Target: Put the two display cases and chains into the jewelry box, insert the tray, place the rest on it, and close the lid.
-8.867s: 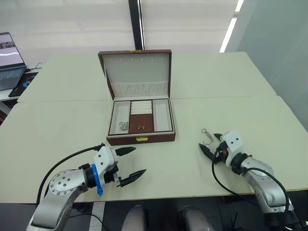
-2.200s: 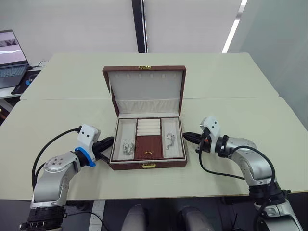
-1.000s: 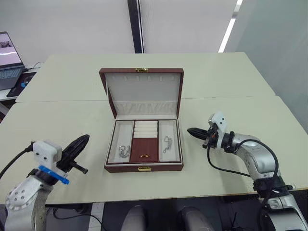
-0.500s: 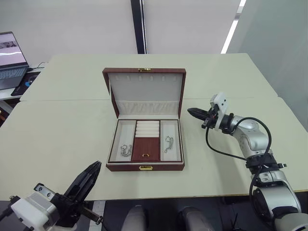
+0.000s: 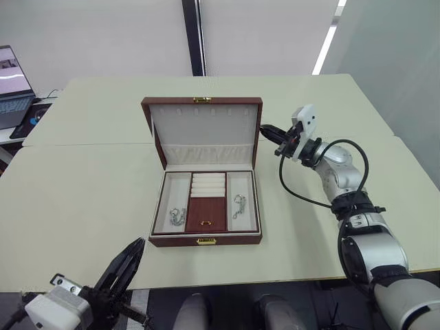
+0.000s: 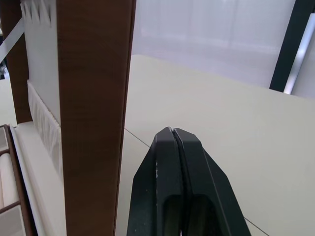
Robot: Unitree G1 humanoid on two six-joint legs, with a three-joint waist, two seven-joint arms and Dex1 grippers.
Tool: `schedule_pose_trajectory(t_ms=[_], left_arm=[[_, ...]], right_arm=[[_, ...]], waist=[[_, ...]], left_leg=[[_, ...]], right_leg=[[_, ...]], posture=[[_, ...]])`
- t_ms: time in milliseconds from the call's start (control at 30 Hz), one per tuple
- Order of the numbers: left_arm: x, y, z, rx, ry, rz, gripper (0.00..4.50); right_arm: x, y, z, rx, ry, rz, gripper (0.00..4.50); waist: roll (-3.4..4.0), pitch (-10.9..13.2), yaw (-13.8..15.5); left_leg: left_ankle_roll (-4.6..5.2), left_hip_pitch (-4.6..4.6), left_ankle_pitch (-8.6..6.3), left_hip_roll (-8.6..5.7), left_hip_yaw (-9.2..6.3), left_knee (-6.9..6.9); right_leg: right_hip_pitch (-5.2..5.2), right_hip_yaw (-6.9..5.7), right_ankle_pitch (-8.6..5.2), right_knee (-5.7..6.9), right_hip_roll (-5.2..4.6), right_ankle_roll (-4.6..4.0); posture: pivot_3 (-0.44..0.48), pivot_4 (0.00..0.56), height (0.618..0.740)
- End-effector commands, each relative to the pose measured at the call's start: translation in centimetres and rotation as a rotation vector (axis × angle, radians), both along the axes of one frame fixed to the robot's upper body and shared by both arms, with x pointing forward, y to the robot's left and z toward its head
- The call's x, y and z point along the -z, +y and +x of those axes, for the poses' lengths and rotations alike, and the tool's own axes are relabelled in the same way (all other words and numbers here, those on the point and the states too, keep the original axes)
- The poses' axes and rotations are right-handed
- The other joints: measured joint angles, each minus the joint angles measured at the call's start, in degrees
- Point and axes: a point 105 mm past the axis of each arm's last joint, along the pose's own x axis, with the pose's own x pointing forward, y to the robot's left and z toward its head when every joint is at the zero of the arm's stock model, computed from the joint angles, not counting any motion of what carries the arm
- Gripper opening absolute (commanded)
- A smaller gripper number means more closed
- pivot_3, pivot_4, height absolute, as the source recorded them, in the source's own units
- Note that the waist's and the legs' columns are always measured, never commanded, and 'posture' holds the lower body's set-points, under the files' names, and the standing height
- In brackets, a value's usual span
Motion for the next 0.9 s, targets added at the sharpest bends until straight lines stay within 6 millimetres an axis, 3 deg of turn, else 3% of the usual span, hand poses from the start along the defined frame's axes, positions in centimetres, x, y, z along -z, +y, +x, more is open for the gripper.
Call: schedule_pose_trajectory(t_ms=[33,367,433,600,767,900], left_arm=[[-1.0,-0.1,-0.1,0.007,-0.044,0.002,0.00],[-2.3,-1.2,1.2,0.018,-0.062,0.006,0.00],[-1.7,-0.3,0.6,0.006,-0.051,0.010,0.00],[-1.4,0.6,0.0,-0.009,-0.042,0.004,0.00],[-1.3,0.9,0.1,-0.015,-0.038,-0.012,0.00],[-1.0,1.2,0.4,-0.015,-0.025,-0.021,0.00]], right_arm=[[-3.6,0.8,0.1,-0.016,-0.106,0.061,0.03],[-5.5,3.6,-1.1,-0.165,-0.113,0.135,0.03],[-5.5,3.8,-2.1,-0.238,-0.091,0.145,0.03],[-4.0,4.0,-5.0,-0.450,0.014,0.091,0.03],[-2.3,3.7,-5.7,-0.472,0.054,0.027,0.03],[-2.3,3.6,-5.4,-0.441,0.055,0.045,0.03]], waist=[[0.01,0.01,-0.11],[0.05,0.03,-0.44],[0.07,0.04,-0.59],[0.07,0.04,-0.59],[0.07,0.04,-0.71],[0.07,0.04,-0.77]], left_leg=[[0.00,0.00,0.00,0.01,-0.01,0.00],[0.00,0.00,0.00,0.02,-0.02,-0.01],[0.00,-0.01,0.00,0.02,-0.01,-0.02],[0.00,-0.04,-0.01,0.04,-0.05,-0.05],[0.01,0.00,0.00,0.01,-0.07,-0.02],[0.00,-0.01,0.00,0.00,-0.07,-0.03]], right_leg=[[0.00,-0.01,0.00,0.02,0.00,0.00],[0.00,-0.02,0.00,0.03,-0.01,-0.01],[-0.01,-0.02,0.00,0.03,-0.01,-0.01],[-0.02,-0.06,-0.01,-0.03,-0.02,-0.03],[0.01,-0.07,-0.01,0.03,-0.04,-0.03],[-0.01,-0.07,-0.01,0.03,-0.02,-0.03]], posture=[[0.000,0.150,0.740],[0.000,0.150,0.740],[0.000,0.150,0.740],[0.000,0.150,0.740],[0.000,0.150,0.740],[0.000,0.150,0.740]])
